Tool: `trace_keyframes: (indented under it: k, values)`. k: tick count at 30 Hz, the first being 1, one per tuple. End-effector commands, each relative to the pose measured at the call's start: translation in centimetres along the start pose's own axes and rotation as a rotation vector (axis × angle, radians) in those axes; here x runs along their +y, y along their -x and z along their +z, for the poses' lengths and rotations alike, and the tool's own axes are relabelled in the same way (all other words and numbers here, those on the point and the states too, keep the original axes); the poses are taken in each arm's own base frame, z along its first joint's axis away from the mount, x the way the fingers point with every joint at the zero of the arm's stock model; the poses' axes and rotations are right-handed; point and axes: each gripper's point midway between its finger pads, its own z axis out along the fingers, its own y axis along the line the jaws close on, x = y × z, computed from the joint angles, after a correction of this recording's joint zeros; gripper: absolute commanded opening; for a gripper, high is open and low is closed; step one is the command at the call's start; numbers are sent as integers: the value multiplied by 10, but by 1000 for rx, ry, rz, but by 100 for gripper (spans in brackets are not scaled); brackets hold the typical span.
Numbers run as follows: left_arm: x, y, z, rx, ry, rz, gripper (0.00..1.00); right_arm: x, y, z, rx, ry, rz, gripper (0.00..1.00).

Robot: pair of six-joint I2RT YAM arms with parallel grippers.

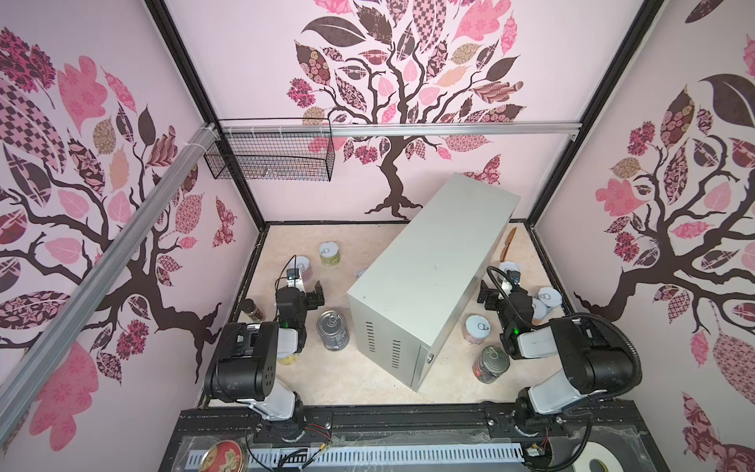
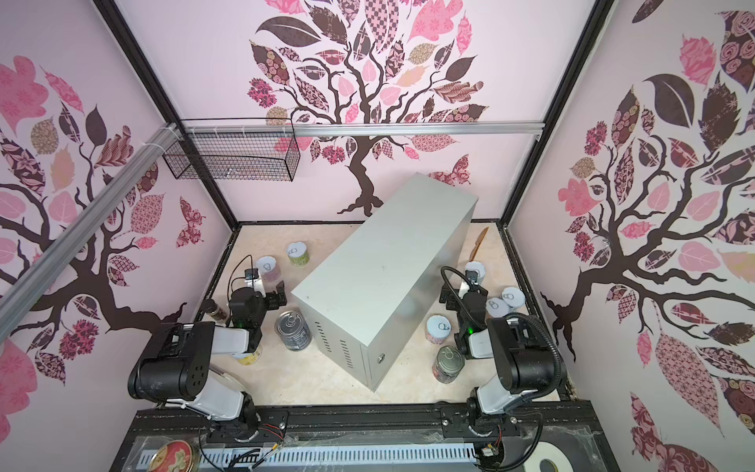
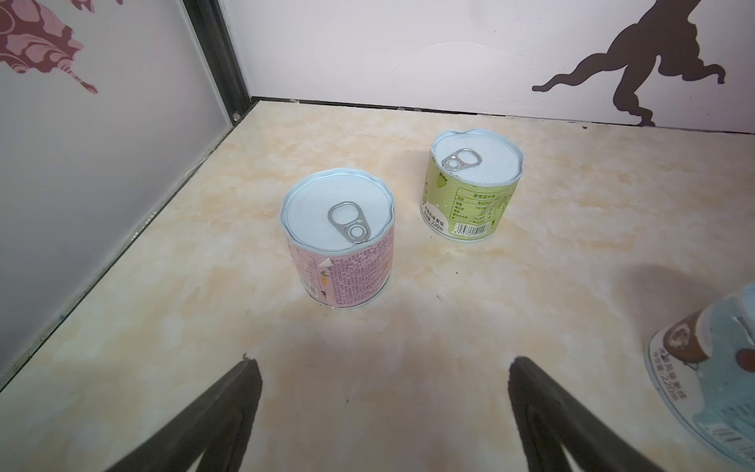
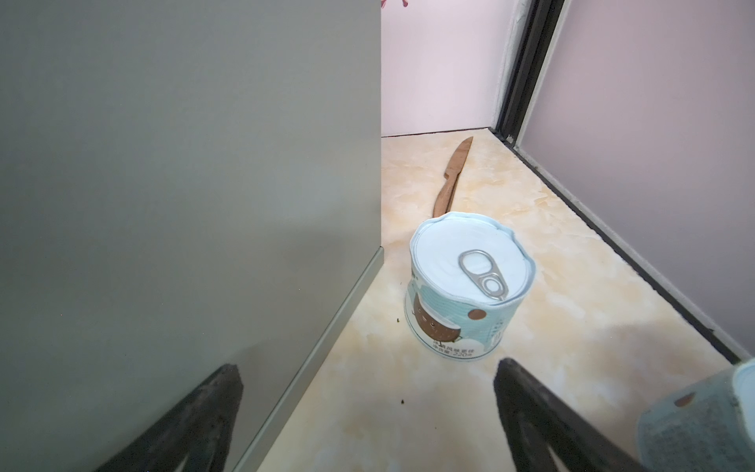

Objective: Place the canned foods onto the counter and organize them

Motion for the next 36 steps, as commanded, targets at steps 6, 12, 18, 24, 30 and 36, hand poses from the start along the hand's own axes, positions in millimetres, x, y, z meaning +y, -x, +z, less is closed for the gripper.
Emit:
trace_keyframes:
  k: [6, 12, 18, 24, 30, 36]
  values:
    - [0, 11, 2, -28, -4, 4, 98, 4, 10, 2, -30, 13, 15, 100]
    - [0, 11, 2, -29, -4, 3, 98, 4, 10, 2, -32, 14, 16, 100]
    - [0, 11, 2, -29, -4, 4, 98, 4, 10, 2, -32, 14, 15, 100]
    - [0, 11, 2, -28, -4, 4, 98, 3, 10, 2, -32, 13, 15, 100]
    - [0, 11, 2, -27, -4, 5, 98, 3, 11, 2, -32, 13, 14, 100]
    - [1, 11, 3, -24, -3, 1, 98, 1, 10, 3, -26, 21, 27, 100]
